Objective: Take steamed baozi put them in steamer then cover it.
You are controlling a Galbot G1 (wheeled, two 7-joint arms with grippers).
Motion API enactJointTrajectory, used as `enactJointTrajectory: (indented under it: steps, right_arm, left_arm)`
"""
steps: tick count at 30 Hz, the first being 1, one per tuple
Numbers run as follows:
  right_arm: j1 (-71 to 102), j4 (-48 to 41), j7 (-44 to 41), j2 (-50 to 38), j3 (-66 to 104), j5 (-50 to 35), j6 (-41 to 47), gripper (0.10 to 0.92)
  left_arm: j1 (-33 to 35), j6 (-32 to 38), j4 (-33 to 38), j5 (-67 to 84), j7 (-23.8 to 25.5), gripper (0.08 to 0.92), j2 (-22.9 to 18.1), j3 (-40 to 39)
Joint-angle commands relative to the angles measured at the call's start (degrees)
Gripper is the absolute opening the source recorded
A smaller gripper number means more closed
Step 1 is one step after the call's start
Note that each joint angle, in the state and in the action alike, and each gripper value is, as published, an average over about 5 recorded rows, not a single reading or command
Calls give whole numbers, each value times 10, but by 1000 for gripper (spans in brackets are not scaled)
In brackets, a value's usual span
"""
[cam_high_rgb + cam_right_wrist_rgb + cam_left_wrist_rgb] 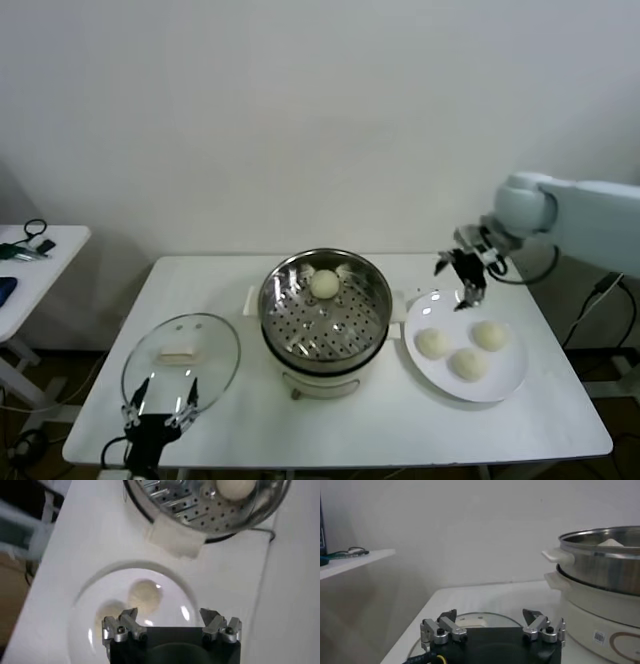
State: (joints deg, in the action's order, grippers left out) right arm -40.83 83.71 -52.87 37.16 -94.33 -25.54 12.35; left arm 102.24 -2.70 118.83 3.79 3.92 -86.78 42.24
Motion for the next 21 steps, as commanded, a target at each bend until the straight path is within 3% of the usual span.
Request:
enactJointTrajectory:
  steps: [1, 21]
  right_arm:
    - [191, -6, 38, -59, 115, 30, 106, 823]
    - [275, -152, 41, 77, 192, 64, 81, 823]
  left_arm:
    - [2, 0, -2, -1, 0, 823, -1, 1]
    - [7, 7, -4, -3, -3, 823, -5, 7]
